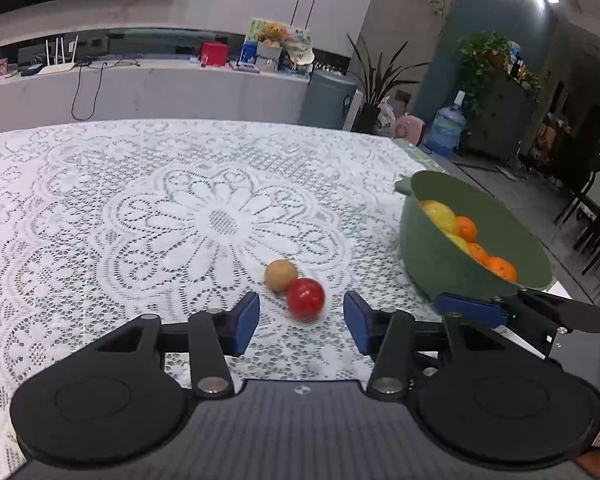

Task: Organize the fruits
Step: 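Grasp the red tomato with the right tool while the left tool grasps the kiwi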

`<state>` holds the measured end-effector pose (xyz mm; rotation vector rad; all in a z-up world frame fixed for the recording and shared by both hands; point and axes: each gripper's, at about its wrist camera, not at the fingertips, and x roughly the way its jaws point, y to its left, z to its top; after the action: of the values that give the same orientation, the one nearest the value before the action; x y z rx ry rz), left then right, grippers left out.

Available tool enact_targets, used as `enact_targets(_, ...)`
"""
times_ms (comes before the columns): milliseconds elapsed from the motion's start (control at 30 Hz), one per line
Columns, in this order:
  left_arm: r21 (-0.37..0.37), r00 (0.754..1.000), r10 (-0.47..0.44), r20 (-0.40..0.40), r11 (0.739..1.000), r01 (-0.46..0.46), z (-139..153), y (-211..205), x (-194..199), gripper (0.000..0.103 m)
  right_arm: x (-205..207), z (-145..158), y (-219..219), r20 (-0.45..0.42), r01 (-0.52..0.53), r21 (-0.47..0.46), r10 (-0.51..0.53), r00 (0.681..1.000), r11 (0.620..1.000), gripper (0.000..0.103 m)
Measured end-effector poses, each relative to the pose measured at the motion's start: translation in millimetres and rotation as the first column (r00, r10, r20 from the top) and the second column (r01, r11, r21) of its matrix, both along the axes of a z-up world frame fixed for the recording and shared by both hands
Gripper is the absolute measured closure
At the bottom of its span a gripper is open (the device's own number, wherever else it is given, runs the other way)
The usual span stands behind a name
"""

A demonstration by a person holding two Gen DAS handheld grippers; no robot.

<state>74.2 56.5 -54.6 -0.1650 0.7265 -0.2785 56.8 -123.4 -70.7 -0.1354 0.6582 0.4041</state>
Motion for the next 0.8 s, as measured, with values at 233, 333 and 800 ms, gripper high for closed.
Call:
enact_targets(233,0.059,1.000,0.024,-0.006,0.998,-0.023,-6,14,8,0.047,22,-11,18,-0.027,-0.026,0.031,0.027,0.999,0.999,0.043)
enact_targets(333,0.039,0.999,0.032,-0.015,0.999,-0.031,-7,22,14,0.047,31,-15,25,-0.041,-0.041,0.047,0.043,0.998,0.998,0.051)
enact_targets(800,-0.030,0.998,0.048,-0.043,0.998,-0.049,-15,36,26,0.050,58,-28,38,-0.081,-0.057,0.064,0.062,0.995,0.996,0.067)
